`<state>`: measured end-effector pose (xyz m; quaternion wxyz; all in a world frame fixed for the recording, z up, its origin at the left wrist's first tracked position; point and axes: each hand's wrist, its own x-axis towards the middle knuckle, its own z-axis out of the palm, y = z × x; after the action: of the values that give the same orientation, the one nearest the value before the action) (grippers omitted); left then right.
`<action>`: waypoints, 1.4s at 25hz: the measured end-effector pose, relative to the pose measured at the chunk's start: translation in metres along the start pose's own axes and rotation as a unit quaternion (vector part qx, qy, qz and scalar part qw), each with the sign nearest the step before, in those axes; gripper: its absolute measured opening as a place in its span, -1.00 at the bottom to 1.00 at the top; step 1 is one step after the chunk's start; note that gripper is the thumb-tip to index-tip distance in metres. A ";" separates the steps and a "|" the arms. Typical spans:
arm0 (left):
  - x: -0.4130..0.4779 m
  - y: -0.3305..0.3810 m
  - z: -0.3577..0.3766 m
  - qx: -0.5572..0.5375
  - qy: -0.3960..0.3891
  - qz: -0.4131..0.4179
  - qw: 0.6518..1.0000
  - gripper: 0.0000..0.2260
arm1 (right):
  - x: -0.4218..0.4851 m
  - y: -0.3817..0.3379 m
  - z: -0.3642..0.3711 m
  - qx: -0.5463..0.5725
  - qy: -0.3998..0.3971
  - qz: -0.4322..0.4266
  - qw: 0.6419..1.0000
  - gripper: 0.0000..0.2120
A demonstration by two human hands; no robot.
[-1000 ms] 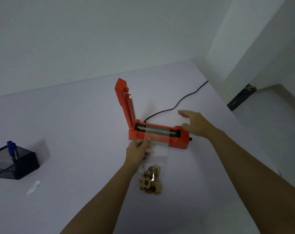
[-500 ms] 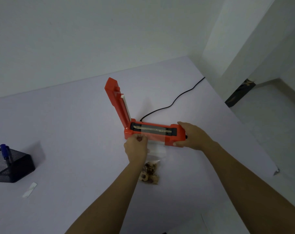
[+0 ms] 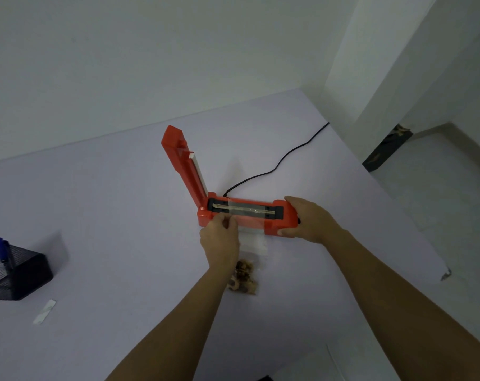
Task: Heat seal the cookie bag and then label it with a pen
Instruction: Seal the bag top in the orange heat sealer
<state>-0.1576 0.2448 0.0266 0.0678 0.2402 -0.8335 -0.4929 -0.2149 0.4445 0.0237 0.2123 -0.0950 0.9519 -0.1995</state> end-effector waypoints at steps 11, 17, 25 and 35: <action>-0.011 0.005 0.002 -0.024 -0.004 0.080 0.997 -0.87 | -0.005 -0.001 -0.001 0.009 0.005 -0.006 1.000 -0.15; -0.015 -0.001 0.004 -0.032 0.015 0.147 0.989 -0.87 | -0.004 0.001 -0.001 0.012 0.011 -0.009 1.000 -0.14; -0.020 0.000 0.003 -0.035 0.016 0.176 0.984 -0.87 | -0.004 0.001 0.000 0.020 0.010 -0.004 1.000 -0.11; -0.028 -0.011 -0.055 -0.177 -0.041 0.009 0.983 -0.90 | -0.025 -0.019 0.011 0.088 0.156 -0.009 0.984 -0.11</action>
<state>-0.1103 0.2098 0.0484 0.0794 0.1960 -0.7371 -0.6418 -0.1863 0.4302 0.0318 0.0672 -0.0524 0.9511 -0.2968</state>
